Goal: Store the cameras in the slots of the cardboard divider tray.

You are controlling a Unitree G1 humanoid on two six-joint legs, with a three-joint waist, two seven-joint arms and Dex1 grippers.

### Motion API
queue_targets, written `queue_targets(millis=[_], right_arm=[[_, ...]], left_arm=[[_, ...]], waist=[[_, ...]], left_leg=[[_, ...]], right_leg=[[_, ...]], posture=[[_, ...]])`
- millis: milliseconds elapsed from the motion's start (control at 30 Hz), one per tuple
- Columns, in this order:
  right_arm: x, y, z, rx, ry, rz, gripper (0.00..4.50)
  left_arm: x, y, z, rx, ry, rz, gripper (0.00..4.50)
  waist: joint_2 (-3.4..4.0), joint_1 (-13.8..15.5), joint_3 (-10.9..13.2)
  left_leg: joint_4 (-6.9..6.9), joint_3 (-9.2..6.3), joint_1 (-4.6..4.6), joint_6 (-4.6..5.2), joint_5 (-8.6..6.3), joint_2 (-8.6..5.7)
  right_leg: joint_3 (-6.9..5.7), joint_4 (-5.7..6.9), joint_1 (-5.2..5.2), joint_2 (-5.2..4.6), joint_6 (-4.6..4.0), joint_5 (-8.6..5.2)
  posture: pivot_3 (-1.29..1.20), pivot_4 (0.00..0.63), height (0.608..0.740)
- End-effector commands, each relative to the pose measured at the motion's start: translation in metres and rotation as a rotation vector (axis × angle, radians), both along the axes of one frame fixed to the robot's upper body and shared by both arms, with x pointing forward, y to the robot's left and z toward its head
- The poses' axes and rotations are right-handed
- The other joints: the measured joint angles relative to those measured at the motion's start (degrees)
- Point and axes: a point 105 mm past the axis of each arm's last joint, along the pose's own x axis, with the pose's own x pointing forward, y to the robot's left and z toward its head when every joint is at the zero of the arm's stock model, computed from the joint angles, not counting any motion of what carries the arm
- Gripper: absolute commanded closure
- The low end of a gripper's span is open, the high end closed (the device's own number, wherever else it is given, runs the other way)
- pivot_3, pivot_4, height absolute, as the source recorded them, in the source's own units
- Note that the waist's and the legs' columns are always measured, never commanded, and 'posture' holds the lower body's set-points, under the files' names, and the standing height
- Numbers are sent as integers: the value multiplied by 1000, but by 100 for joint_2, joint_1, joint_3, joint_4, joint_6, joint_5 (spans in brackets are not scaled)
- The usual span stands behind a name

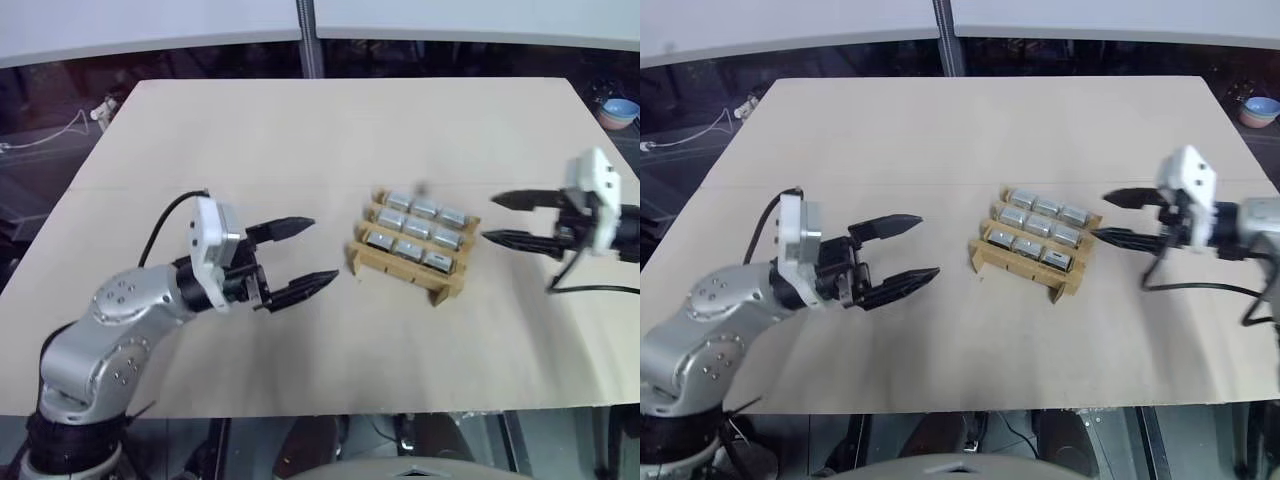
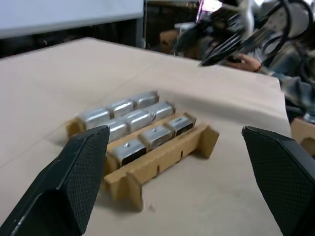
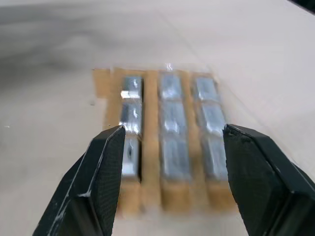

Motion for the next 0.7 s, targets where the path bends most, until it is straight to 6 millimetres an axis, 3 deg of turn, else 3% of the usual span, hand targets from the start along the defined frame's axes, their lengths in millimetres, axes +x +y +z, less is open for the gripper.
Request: queue_targets(millis=[33,233,467,700], right_arm=[[-22,-25,18,-10,0,8,1374],[-43,-50,-3,-22,-5,-116,1374],[-57,-53,-20,-38,49,-151,1374],[-58,-54,-22,-71,64,-152,1374]], left_arm=[[-2,16,9,43,38,-13,0],[-2,35,3,113,56,52,0],[-5,41,3,137,97,53,0],[-4,47,5,192,121,29,0]], waist=[[1,-6,0],[1,-3,0],[2,-6,-1],[2,-4,0]], left_leg=[[0,0,-1,0,0,0],[-7,7,5,0,0,3],[-4,10,15,0,0,3],[-4,10,16,0,0,3]], right_leg=[[0,0,-1,0,0,0],[11,-6,4,1,0,0],[15,5,9,0,1,0],[14,4,11,0,1,0]], posture=[[0,150,740],[0,150,740],[0,150,740],[0,150,740]])
